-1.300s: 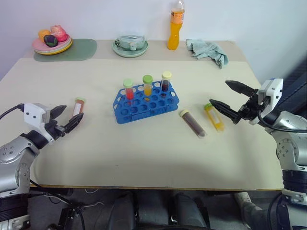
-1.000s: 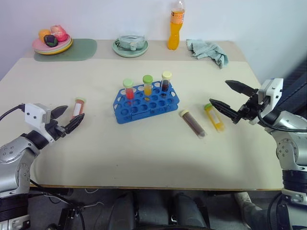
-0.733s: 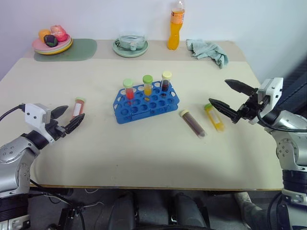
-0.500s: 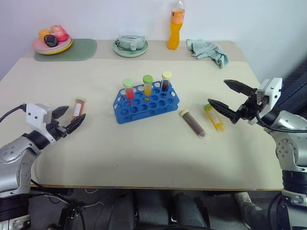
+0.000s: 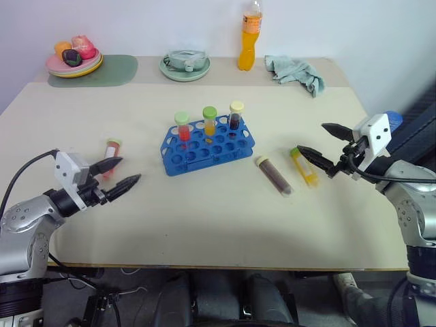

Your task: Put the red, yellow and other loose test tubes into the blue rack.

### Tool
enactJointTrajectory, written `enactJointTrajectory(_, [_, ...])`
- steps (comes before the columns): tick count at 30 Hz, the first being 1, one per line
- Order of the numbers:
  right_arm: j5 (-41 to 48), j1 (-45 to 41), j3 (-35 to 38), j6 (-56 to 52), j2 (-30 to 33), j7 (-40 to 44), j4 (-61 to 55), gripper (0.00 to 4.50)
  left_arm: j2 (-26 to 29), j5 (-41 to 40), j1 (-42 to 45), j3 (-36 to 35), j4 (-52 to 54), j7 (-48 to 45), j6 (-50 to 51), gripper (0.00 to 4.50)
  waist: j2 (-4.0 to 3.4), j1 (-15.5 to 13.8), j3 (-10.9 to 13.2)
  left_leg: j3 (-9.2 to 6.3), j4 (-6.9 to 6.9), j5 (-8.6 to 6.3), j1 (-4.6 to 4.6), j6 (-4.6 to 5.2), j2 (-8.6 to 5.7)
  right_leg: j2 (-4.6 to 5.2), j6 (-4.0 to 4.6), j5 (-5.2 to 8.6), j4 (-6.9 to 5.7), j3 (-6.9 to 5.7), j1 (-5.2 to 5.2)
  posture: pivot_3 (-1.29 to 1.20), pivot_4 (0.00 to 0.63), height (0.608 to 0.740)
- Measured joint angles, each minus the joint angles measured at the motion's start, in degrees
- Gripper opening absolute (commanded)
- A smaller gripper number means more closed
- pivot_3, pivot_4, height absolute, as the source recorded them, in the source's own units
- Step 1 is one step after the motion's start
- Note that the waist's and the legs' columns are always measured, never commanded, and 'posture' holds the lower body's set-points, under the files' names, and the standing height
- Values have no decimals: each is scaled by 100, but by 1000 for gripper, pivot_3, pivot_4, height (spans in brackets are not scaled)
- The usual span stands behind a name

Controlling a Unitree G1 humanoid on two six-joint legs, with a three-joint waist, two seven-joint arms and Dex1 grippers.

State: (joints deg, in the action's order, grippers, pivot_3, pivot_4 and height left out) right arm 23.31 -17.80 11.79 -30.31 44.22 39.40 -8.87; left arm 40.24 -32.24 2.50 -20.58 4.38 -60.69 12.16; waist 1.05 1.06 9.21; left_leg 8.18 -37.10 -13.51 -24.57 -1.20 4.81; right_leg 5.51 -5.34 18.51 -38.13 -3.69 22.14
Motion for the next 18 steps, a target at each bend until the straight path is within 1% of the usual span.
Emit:
enactJointTrajectory(2, [-48,-272,-312,-752,99,-97,3,4500,49,-248,50,95,61,-428,63,3620,-2,18,-1,3,0,0,0,0,0,0,1,0,-2,4,5,0,150,740])
enactJointTrajectory(4, [-13,-459,-539,-1222,110,-75,-1,4500,70,-384,83,179,112,-675,130,3620,-2,13,-1,3,3,0,0,0,1,-2,1,0,-2,5,7,0,150,740])
enactJointTrajectory(9, [142,-1156,-1190,-2479,132,132,5,4500,193,-452,307,293,89,-1026,183,3620,-1,-6,-1,4,1,-2,-9,4,1,-1,1,0,0,7,14,0,150,740])
enactJointTrajectory(15, [165,-1737,-1755,-3297,-141,115,72,4500,233,-416,314,408,-11,-1230,133,3620,-1,-1,-1,5,0,-3,-20,5,1,-1,1,0,0,7,26,0,150,740])
enactJointTrajectory(18, [166,-1871,-1841,-3524,-279,82,154,4500,327,-438,224,430,35,-1376,220,3620,-1,-7,-1,5,-3,-3,-31,5,0,-1,1,0,0,7,35,0,150,740])
